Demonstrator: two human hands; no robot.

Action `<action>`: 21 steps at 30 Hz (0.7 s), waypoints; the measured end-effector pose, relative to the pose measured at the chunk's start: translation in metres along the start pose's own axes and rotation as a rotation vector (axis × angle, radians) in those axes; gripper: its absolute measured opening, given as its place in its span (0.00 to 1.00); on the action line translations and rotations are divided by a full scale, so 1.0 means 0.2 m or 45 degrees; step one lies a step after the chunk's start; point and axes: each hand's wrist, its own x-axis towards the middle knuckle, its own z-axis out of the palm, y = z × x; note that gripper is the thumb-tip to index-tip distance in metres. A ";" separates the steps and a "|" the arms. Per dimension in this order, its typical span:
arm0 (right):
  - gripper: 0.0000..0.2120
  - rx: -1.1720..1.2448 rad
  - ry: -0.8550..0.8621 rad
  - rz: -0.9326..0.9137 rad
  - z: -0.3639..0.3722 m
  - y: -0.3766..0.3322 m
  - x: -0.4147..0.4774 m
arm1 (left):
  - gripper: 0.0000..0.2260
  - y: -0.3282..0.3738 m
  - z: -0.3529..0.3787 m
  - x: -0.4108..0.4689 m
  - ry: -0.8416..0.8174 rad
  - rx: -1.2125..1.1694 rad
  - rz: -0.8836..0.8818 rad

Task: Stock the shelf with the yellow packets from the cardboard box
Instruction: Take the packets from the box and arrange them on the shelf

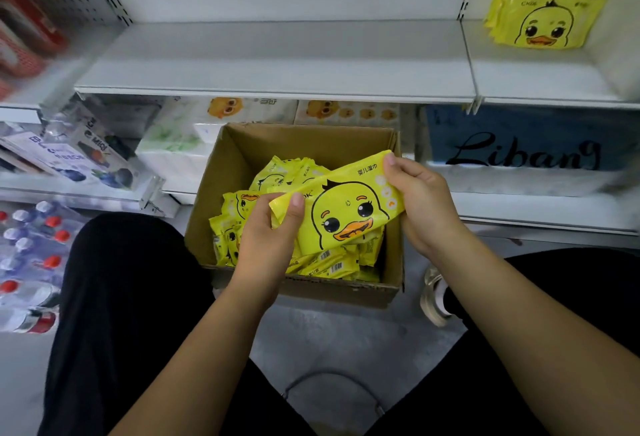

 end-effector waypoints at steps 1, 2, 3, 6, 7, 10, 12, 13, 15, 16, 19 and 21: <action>0.11 0.021 0.005 -0.011 0.00 0.00 0.00 | 0.19 0.00 -0.01 0.00 -0.007 -0.056 -0.044; 0.10 0.037 0.012 -0.019 0.01 -0.01 0.00 | 0.18 0.00 -0.01 -0.01 -0.006 -0.098 -0.053; 0.09 0.051 0.017 -0.023 0.02 -0.01 0.00 | 0.17 0.01 -0.02 -0.01 0.004 -0.106 -0.043; 0.06 0.088 0.008 0.001 0.04 -0.04 0.00 | 0.18 0.03 -0.05 -0.01 0.041 -0.079 0.024; 0.06 0.096 0.007 0.009 0.04 -0.05 0.00 | 0.19 0.03 -0.05 -0.02 0.049 -0.089 0.037; 0.04 0.076 0.025 -0.011 0.06 -0.06 0.01 | 0.19 0.06 -0.08 -0.03 0.048 -0.140 0.029; 0.05 0.059 0.060 -0.047 0.08 -0.06 0.01 | 0.15 0.08 -0.10 -0.03 0.034 -0.130 0.011; 0.06 0.047 0.081 -0.076 0.09 -0.06 0.02 | 0.15 0.09 -0.11 -0.03 0.022 -0.115 0.013; 0.06 0.009 0.106 -0.148 0.11 -0.05 0.03 | 0.18 0.09 -0.14 -0.03 0.015 -0.078 0.049; 0.06 -0.003 0.106 -0.177 0.12 -0.05 0.03 | 0.20 0.08 -0.16 -0.03 0.023 -0.058 0.074; 0.06 0.003 0.104 -0.159 0.16 -0.05 0.04 | 0.26 0.09 -0.19 -0.02 0.097 -0.113 0.126; 0.05 0.046 0.088 -0.099 0.18 -0.04 0.05 | 0.27 0.11 -0.20 -0.02 0.131 -0.161 0.089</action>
